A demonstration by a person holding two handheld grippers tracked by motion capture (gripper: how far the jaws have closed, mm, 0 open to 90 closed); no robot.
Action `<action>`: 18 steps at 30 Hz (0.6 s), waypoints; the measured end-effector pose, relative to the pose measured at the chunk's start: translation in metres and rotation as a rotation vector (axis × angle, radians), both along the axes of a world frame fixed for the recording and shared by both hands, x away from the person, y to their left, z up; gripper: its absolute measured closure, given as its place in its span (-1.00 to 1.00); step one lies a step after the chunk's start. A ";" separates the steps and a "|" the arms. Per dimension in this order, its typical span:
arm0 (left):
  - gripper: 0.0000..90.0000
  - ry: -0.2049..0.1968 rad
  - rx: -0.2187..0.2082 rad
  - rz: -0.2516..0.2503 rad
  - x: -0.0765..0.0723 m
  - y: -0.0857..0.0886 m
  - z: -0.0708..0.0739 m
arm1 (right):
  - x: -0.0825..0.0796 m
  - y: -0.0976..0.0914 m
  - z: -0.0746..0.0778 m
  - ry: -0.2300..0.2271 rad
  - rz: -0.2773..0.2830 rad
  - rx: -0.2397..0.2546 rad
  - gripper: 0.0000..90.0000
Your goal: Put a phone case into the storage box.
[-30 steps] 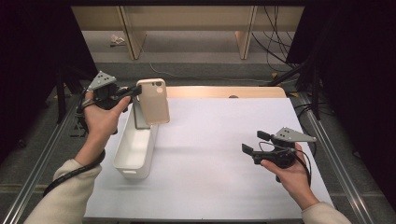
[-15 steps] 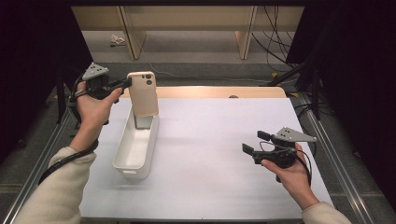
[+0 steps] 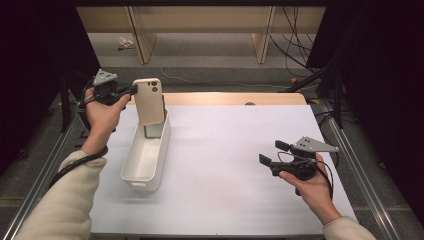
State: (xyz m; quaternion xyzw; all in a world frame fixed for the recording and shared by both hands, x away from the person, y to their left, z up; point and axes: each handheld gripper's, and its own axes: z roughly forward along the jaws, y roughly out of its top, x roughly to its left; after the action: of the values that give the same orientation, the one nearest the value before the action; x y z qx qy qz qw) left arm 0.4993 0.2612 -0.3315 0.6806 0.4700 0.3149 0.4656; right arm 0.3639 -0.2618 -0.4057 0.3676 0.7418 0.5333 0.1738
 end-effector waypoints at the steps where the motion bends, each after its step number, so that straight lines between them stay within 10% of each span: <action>1: 0.85 0.004 0.002 0.002 0.001 0.000 -0.002 | 0.000 0.000 0.000 0.000 0.000 0.001 -0.60; 18: 0.85 0.062 -0.007 0.008 0.017 0.000 -0.034 | 0.000 0.000 0.000 0.002 0.001 0.003 -0.60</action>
State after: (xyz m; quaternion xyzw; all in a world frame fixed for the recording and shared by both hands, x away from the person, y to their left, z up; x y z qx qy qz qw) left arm 0.5159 0.2609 -0.3654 0.6867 0.4879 0.2936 0.4518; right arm 0.3639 -0.2620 -0.4060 0.3680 0.7413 0.5343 0.1721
